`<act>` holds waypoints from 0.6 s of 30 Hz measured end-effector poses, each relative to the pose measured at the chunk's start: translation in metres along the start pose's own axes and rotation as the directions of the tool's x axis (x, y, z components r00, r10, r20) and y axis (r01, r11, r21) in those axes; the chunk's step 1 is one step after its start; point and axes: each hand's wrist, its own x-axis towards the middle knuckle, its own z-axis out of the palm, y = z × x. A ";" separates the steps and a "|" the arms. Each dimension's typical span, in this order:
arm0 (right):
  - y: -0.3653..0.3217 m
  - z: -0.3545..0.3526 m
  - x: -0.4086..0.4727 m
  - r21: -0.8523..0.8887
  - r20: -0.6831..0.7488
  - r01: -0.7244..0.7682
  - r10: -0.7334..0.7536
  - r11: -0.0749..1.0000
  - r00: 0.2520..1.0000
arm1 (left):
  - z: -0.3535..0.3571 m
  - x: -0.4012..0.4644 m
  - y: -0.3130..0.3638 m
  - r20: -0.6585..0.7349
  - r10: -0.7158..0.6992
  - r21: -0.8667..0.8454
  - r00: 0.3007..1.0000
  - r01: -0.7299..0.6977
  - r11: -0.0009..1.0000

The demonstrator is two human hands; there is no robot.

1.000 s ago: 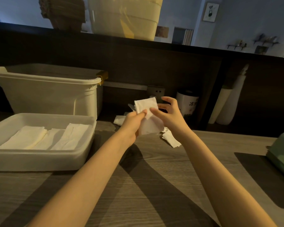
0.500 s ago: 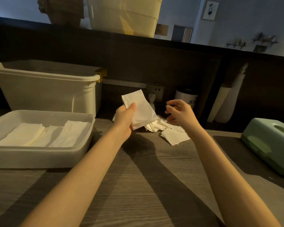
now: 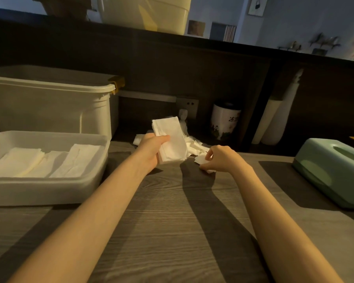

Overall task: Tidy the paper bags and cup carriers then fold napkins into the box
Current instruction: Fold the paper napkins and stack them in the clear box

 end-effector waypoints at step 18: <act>0.002 -0.018 -0.003 0.166 -0.168 0.018 0.011 0.986 0.986 | -0.004 0.008 -0.005 -0.108 0.136 0.224 0.985 -0.109 0.968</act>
